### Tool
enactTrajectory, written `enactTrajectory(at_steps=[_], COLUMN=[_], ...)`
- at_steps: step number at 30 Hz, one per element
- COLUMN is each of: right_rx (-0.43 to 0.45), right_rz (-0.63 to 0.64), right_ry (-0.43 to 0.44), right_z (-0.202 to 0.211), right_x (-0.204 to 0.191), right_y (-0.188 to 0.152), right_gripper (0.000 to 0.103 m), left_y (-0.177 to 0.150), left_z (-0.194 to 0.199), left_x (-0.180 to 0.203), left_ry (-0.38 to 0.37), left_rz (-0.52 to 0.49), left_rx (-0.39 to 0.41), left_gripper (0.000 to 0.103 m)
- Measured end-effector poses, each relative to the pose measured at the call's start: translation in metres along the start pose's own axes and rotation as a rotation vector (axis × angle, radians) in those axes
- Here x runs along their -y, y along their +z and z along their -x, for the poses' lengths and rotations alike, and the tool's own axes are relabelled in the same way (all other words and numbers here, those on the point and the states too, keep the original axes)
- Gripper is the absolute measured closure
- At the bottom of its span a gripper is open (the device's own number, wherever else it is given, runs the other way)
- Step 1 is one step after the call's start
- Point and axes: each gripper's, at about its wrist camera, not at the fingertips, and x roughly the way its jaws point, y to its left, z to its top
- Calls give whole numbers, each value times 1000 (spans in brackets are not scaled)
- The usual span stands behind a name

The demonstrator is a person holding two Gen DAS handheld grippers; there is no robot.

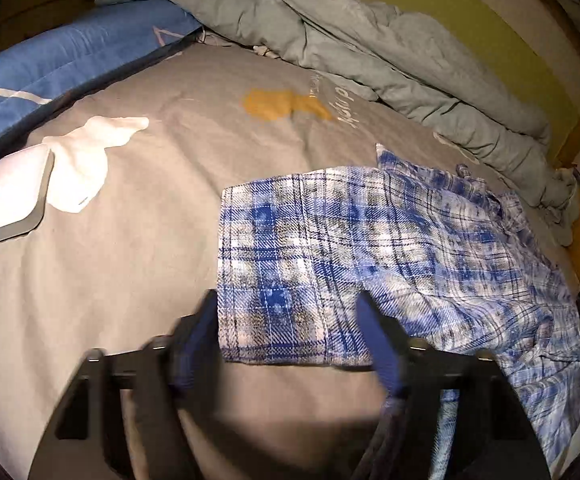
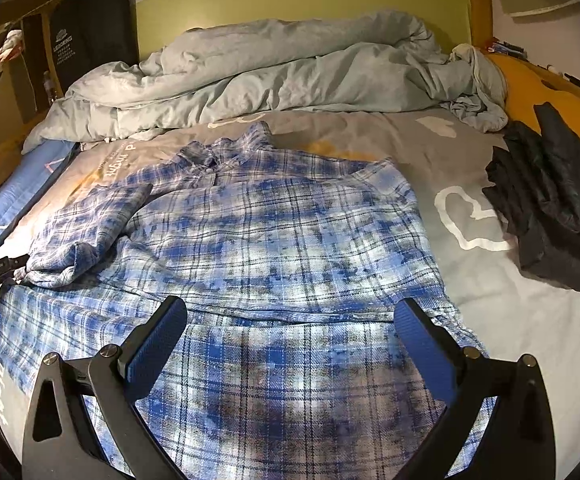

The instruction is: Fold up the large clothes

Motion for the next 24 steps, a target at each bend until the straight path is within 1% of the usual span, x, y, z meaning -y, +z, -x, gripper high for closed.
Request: enactTrajectory(at_steps=[1, 2, 3, 4, 5, 7, 8, 9, 12, 13, 15, 19, 20, 23, 24], right_rx=[-2, -4, -6, -8, -8, -4, -1, 2, 17, 22, 32, 38, 41, 48, 47], right_rz=[-4, -9, -14, -18, -21, -28, -31, -35, -44, -47, -54, -83, -89, -100, -105], right_ry=[0, 0, 2, 4, 4, 3, 5, 9, 16, 16, 15, 19, 19, -1, -6], right_z=[0, -1, -1, -1, -1, 0, 1, 3, 8, 10, 14, 17, 18, 19, 18], right_x=[1, 2, 3, 4, 6, 8, 9, 10, 13, 14, 18, 28, 31, 38, 41], right_y=[0, 0, 0, 0, 1, 2, 3, 4, 7, 8, 9, 12, 12, 13, 13], right_gripper=[0, 0, 0, 0, 0, 0, 0, 0, 0, 0, 0, 0, 0, 0, 0], left_y=[-1, -1, -1, -2, -2, 1, 2, 3, 6, 6, 8, 8, 5, -4, -8], left_z=[-2, -2, -1, 2, 11, 27, 41, 50, 76, 86, 97, 108, 109, 100, 95], left_x=[2, 4, 7, 11, 19, 31, 43, 53, 95, 114, 149, 222, 246, 291, 304], left_ry=[7, -5, -21, -15, 0, -7, -29, -49, -93, -130, -203, -335, -380, -467, -485], left_rz=[-19, -29, -38, -53, -83, -116, -137, -159, -247, -277, -310, -387, -406, -432, -439], left_rx=[3, 5, 11, 30, 75, 135, 179, 206, 264, 280, 292, 284, 270, 225, 207], left_gripper=[63, 85, 96, 96, 96, 96, 96, 96, 96, 96, 96, 96, 96, 96, 96])
